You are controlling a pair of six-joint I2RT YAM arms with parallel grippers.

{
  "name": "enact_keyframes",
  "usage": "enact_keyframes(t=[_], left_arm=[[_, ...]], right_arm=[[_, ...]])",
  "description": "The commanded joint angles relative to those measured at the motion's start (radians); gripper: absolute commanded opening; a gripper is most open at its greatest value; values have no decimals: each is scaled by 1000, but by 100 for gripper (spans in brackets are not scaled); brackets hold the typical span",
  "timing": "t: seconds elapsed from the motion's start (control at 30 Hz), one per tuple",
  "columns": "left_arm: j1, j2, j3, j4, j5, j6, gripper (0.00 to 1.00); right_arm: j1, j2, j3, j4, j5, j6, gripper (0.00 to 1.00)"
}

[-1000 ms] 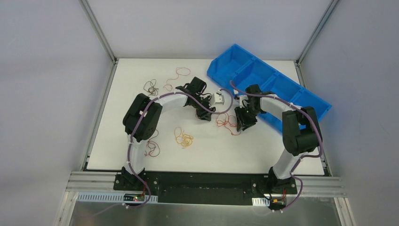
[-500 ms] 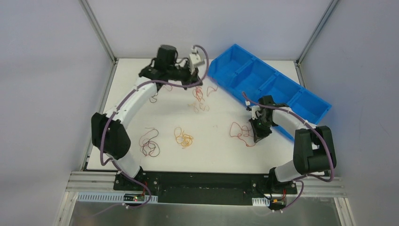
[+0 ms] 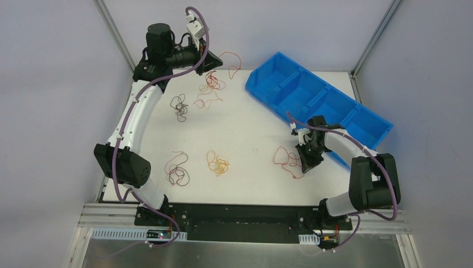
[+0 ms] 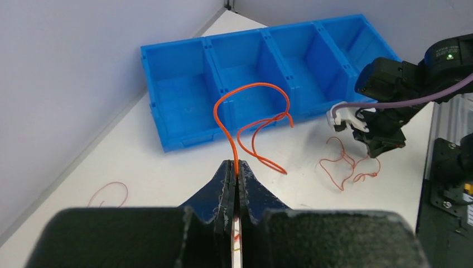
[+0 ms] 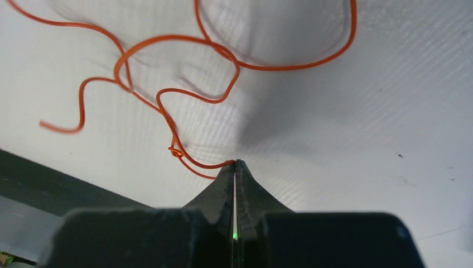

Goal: Untangle the cables

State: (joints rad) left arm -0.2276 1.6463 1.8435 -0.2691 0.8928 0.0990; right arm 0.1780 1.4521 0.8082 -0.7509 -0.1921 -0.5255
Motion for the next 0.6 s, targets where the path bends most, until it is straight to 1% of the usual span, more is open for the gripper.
enact_keyframes(t=[0.0,0.03,0.07,0.1,0.13,0.17,0.23,0.3,0.43,0.57], left_arm=[[0,-19,-34,21,51,-72,0],[0,-18,-55,21,58,-81,0],[-1,-18,-77,21,69,-88,0],[-2,-18,-97,22,76,-92,0],[-1,-18,-122,23,83,-93,0],[-1,-17,-145,24,93,-90,0],[-3,-14,-195,24,103,-82,0],[-9,-2,-249,25,122,-72,0],[-45,51,-320,32,120,-51,0],[-108,91,-359,35,134,1,0]], right_arm=[[-3,-46,107,-75,-152,-40,13],[-4,-45,133,-97,-186,-42,28],[-4,-53,163,-114,-218,-35,45],[-5,-63,187,-122,-255,-26,54],[-4,-78,214,-124,-290,-4,60],[-3,-93,239,-121,-329,17,66],[6,-113,295,-85,-389,74,75],[30,-117,348,-33,-420,135,79],[102,-78,435,87,-427,235,82],[157,-13,488,187,-436,280,85]])
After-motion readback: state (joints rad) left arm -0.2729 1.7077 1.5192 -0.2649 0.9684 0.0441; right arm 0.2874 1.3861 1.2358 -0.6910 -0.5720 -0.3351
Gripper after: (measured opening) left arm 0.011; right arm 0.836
